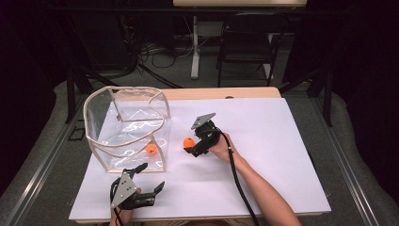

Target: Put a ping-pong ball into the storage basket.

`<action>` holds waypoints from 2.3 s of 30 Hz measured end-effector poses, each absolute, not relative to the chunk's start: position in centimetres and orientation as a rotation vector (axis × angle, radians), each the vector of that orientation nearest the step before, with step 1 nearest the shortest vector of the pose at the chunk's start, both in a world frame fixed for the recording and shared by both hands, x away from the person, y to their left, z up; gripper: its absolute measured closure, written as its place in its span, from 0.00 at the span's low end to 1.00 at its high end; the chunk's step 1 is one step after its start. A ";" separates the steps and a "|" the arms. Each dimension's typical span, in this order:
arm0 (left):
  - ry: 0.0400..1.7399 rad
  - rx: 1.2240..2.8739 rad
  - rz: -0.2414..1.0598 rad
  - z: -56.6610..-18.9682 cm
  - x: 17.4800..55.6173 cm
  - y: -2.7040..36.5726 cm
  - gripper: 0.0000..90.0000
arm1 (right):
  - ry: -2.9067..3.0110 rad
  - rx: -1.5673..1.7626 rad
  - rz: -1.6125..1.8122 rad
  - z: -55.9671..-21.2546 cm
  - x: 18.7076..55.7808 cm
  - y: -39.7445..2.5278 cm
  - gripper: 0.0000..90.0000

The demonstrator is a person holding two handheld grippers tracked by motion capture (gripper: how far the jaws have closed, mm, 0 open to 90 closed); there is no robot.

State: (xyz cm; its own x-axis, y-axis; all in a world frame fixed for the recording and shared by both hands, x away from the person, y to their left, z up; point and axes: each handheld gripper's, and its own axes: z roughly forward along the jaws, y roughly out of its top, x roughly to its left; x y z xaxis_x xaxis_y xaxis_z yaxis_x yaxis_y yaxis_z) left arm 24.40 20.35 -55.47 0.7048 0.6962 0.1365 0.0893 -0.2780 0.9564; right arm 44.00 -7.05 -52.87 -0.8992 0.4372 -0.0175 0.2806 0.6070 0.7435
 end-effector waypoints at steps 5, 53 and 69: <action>0.621 1.781 0.674 -55.4 24.3 20.5 0.18 | 2.630 0.576 1.171 -53.1 44.0 -6.7 0.00; 0.620 1.785 0.667 -55.4 24.4 20.4 0.18 | 2.635 0.583 1.170 -55.0 44.0 -5.3 0.10; 0.616 1.788 0.670 -55.4 24.4 20.5 0.18 | 2.610 0.638 1.115 -55.1 44.1 -5.6 0.41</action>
